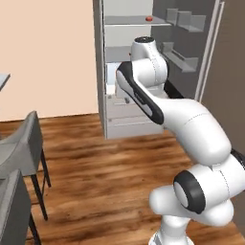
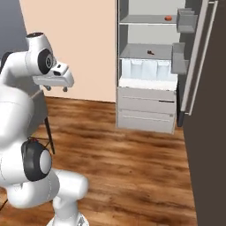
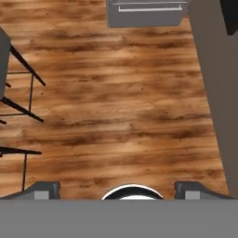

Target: Take the cheese, chicken drumstick, and squash from the fridge and place them on the plate on the dining counter to create an appetizer plate.

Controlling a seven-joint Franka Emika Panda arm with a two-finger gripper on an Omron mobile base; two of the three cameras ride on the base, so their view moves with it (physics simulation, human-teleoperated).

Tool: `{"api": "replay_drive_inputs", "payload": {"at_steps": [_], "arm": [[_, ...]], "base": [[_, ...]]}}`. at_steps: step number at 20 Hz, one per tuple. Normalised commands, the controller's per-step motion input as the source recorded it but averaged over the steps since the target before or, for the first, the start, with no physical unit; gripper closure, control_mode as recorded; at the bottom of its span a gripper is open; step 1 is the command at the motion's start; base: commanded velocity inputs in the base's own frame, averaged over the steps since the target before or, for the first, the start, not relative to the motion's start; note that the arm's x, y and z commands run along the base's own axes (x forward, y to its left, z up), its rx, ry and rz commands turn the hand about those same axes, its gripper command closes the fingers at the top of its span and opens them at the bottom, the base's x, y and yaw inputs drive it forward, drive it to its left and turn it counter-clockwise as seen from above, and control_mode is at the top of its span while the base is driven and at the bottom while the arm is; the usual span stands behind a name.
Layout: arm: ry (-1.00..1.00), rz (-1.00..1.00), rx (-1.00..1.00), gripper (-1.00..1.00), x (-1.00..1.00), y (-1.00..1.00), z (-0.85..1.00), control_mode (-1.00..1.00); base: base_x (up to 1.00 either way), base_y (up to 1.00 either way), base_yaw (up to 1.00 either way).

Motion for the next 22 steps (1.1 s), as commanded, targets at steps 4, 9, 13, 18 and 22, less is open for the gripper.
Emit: {"api": "replay_drive_inputs", "payload": {"at_steps": [4,9,13,18,22], "arm": [[0.00,0.00,0.00,-1.00,0.00,0.00,0.00,1.00],[0.00,0.00,0.00,-1.00,0.00,0.00,0.00,1.00],[0.00,0.00,0.00,-1.00,0.00,0.00,0.00,1.00],[0.00,0.00,0.00,-1.00,0.00,0.00,0.00,1.00],[0.00,0.00,0.00,-1.00,0.00,0.00,0.00,1.00]], "base": [[0.94,-0.17,-0.37],[1.00,0.00,-0.17],[1.00,-0.07,-0.17],[1.00,-0.21,-0.21],[1.00,-0.30,-0.24]]}}
